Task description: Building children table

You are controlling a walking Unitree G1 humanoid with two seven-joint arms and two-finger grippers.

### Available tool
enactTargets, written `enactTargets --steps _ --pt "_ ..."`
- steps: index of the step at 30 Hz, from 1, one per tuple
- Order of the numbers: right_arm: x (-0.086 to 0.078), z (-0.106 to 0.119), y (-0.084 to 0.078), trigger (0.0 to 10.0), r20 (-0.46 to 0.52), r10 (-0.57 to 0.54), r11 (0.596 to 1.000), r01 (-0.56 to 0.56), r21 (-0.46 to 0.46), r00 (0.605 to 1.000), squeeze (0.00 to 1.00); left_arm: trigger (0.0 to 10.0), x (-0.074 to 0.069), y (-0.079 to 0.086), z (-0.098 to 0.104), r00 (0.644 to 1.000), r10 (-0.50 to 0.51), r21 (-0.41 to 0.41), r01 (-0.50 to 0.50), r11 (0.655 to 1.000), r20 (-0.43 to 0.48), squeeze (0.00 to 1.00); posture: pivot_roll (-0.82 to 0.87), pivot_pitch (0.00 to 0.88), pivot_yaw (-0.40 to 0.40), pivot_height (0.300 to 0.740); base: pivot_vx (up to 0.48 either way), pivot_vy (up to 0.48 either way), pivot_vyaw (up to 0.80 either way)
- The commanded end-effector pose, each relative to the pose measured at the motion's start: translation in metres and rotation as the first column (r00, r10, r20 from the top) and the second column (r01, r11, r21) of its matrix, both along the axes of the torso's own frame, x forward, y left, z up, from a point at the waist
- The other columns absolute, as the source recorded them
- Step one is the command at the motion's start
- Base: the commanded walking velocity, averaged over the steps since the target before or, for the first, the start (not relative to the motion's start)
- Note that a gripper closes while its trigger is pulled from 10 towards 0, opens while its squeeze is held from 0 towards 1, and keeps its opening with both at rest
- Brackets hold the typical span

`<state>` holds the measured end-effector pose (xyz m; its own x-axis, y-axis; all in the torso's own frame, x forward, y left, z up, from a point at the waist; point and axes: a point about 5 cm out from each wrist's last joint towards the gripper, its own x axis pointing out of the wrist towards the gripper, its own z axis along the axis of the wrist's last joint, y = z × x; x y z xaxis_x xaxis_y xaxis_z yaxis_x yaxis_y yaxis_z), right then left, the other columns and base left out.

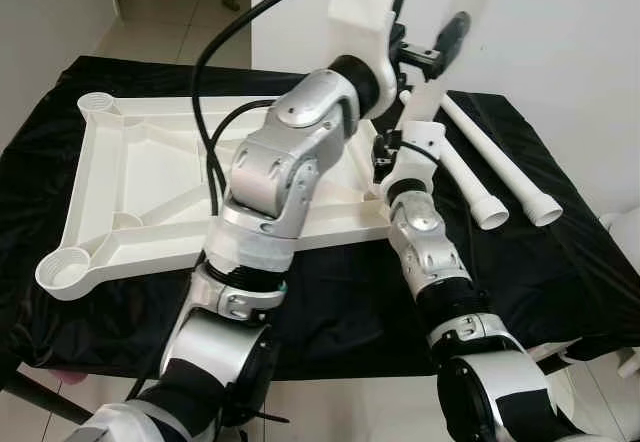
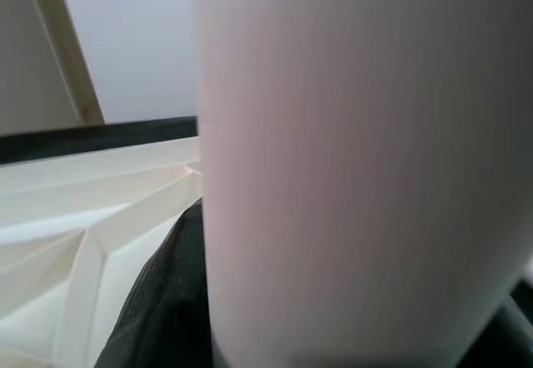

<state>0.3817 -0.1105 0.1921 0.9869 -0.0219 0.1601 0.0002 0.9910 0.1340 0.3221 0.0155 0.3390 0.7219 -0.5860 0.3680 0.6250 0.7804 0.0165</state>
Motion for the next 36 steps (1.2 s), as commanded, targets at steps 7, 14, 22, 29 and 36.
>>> enactTargets --steps 7,14,22,29,36 --pt "0.002 0.008 -0.013 10.0 0.037 -0.028 0.998 0.030 -0.059 0.999 0.00 10.0 0.012 0.018 -0.034 0.989 0.125 0.066 -0.119 0.991 -0.084 0.00 0.12 0.026 -0.081 0.740 0.000 0.000 0.00" --pt "0.001 0.021 -0.025 10.0 0.097 -0.052 0.992 0.062 -0.107 0.994 0.00 10.0 0.018 0.018 -0.074 0.979 0.176 0.209 -0.152 0.966 -0.101 0.00 0.11 0.028 -0.082 0.740 0.000 0.000 0.00" --pt "0.000 0.032 -0.032 10.0 0.156 -0.066 0.971 0.100 -0.219 0.986 0.00 10.0 0.013 -0.001 -0.159 0.970 0.109 0.481 0.009 0.877 -0.217 0.00 0.10 0.031 -0.075 0.740 0.000 0.000 0.00" --pt "-0.001 0.030 -0.033 10.0 0.146 -0.073 0.969 0.105 -0.223 0.987 0.00 10.0 0.006 -0.007 -0.180 0.961 0.073 0.528 0.082 0.845 -0.265 0.00 0.09 0.034 -0.063 0.740 0.000 0.000 0.00" --pt "-0.003 0.027 -0.038 10.0 0.140 -0.096 0.964 0.127 -0.233 0.985 0.00 10.0 -0.001 -0.014 -0.199 0.967 0.021 0.604 0.141 0.785 -0.253 0.00 0.08 0.034 -0.051 0.740 0.000 0.000 0.00"
